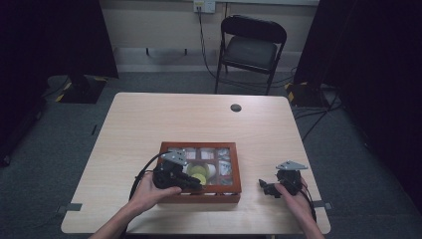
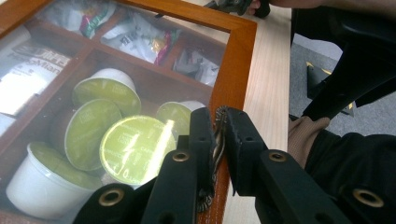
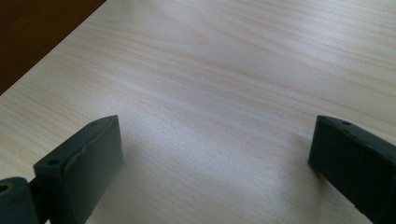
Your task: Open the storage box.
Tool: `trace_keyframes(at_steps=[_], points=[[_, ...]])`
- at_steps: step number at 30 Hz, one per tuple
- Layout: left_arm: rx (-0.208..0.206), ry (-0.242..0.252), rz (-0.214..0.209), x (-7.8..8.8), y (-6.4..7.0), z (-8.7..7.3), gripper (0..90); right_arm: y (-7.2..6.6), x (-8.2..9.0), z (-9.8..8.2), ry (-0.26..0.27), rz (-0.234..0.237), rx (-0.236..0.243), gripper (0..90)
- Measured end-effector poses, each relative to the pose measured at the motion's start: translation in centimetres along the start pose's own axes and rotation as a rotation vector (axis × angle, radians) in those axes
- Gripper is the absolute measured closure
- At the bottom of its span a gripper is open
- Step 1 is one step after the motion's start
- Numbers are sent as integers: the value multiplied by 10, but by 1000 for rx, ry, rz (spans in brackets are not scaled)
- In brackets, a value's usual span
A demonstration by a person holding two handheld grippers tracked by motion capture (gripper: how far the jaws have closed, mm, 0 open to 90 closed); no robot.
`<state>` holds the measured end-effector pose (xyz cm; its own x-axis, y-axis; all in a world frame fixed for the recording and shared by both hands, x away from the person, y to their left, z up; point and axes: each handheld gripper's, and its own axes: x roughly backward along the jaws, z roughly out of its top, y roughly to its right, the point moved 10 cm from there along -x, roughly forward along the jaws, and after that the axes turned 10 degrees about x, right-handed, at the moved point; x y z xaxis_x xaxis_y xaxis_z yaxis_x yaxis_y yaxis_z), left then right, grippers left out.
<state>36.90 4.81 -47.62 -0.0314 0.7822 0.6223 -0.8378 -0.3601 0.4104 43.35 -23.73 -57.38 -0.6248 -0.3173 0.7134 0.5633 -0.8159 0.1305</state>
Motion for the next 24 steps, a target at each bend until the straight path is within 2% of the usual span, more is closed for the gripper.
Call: trace_keyframes(at_steps=[2,11,17,22,24], points=[[22,4,-3,1,0,2,815,0,0,0,0,0,0,21],[41,-16,-13,1,0,4,815,0,0,0,0,0,0,21],[69,-5,-27,6,0,12,815,0,0,0,0,0,0,21],[72,-30,-26,7,0,12,815,0,0,0,0,0,0,21],[75,-19,-29,7,0,14,815,0,0,0,0,0,0,21]])
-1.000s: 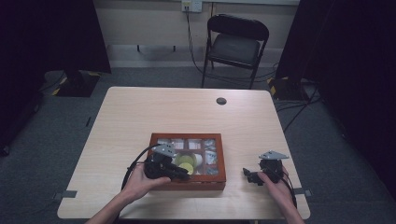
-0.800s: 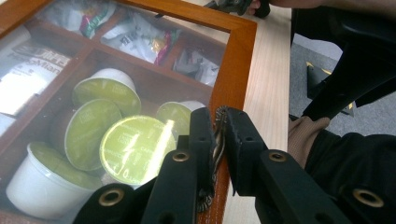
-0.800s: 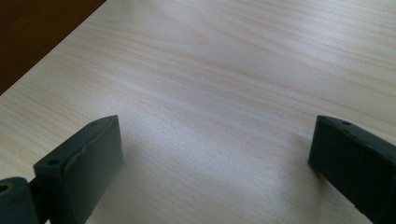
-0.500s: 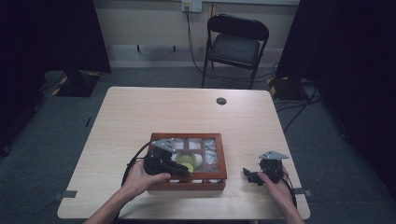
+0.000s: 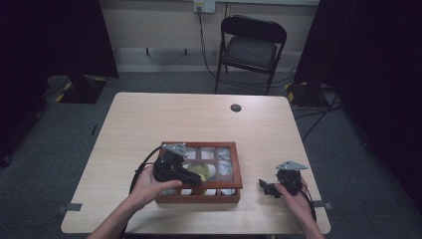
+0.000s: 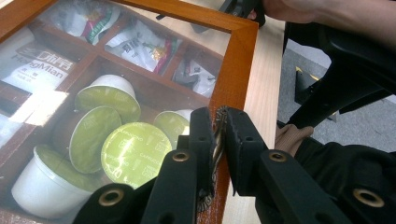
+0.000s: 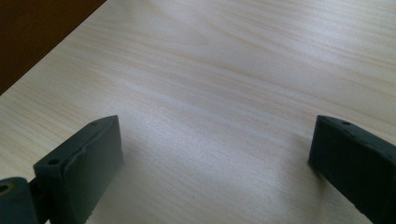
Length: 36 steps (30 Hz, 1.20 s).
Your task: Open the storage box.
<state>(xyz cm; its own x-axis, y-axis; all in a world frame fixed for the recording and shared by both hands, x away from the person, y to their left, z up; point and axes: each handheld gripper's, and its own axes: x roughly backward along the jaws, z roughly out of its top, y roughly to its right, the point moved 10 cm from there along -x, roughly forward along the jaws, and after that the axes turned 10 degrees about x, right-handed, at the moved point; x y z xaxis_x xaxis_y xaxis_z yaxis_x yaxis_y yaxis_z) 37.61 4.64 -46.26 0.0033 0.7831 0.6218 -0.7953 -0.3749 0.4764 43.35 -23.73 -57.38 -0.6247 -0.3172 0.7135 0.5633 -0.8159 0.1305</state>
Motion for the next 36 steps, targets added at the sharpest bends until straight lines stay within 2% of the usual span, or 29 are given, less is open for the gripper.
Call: trace_keyframes(at_steps=[9,13,19,28,29,36], points=[[13,-10,-7,5,0,7,815,0,0,0,0,0,0,21],[22,19,-16,13,1,15,815,0,0,0,0,0,0,21],[39,32,4,22,2,28,812,0,0,0,0,0,0,21],[67,33,9,25,2,35,810,0,0,0,0,0,0,21],[59,22,17,26,2,35,809,0,0,0,0,0,0,21],[78,44,22,30,2,41,808,0,0,0,0,0,0,21]])
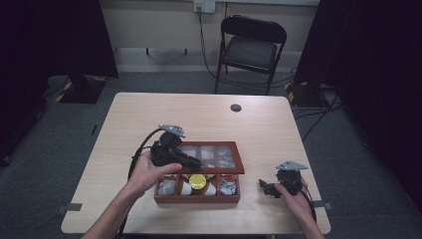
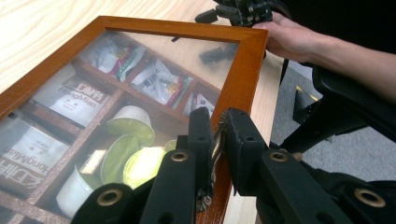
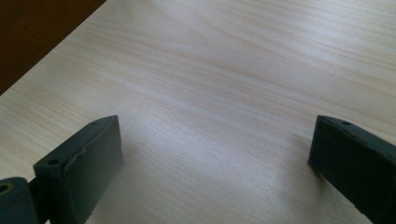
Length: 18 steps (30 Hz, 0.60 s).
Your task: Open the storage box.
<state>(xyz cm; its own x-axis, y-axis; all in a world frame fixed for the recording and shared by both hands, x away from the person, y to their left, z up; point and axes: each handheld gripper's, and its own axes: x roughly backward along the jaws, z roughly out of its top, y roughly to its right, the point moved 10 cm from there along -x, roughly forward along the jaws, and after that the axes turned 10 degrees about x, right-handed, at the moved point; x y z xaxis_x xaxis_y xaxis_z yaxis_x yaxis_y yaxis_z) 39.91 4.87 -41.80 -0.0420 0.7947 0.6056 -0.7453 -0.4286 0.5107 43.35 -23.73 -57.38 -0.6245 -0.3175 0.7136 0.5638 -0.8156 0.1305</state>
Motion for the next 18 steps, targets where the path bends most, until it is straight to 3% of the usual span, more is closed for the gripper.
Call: trace_keyframes(at_steps=[6,10,18], points=[[11,31,5,5,-1,8,807,0,0,0,0,0,0,21],[-12,29,22,7,0,11,806,0,0,0,0,0,0,21],[-20,54,31,12,-1,21,806,0,0,0,0,0,0,21]])
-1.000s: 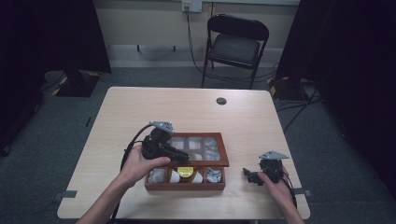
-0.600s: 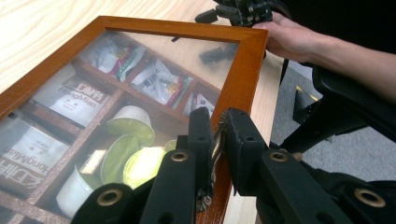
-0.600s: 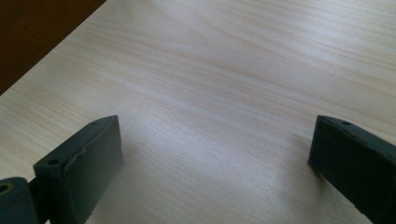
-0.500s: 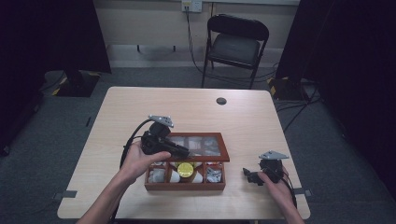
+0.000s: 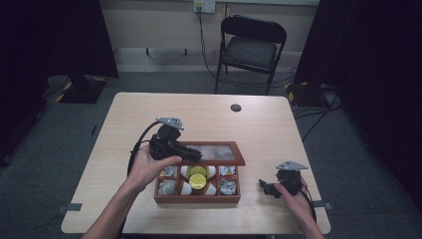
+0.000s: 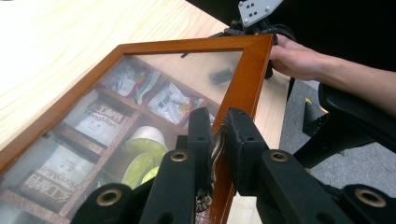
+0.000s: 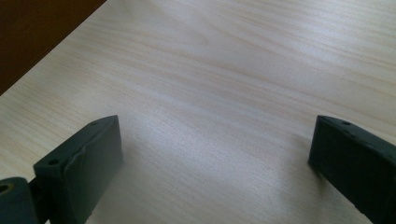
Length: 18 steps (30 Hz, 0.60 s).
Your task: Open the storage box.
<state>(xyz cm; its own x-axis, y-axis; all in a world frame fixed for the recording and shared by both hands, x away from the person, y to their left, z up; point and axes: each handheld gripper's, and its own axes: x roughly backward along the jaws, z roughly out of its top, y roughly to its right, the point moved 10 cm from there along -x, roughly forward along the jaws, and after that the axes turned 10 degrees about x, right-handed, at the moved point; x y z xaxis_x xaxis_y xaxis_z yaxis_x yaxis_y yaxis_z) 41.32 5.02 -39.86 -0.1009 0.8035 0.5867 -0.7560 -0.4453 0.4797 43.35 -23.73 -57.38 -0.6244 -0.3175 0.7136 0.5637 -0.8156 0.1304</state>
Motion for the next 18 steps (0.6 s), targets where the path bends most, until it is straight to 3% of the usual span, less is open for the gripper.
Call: trace_keyframes(at_steps=[18], points=[[-16,49,9,8,-4,17,807,0,-1,0,-1,2,2,15]])
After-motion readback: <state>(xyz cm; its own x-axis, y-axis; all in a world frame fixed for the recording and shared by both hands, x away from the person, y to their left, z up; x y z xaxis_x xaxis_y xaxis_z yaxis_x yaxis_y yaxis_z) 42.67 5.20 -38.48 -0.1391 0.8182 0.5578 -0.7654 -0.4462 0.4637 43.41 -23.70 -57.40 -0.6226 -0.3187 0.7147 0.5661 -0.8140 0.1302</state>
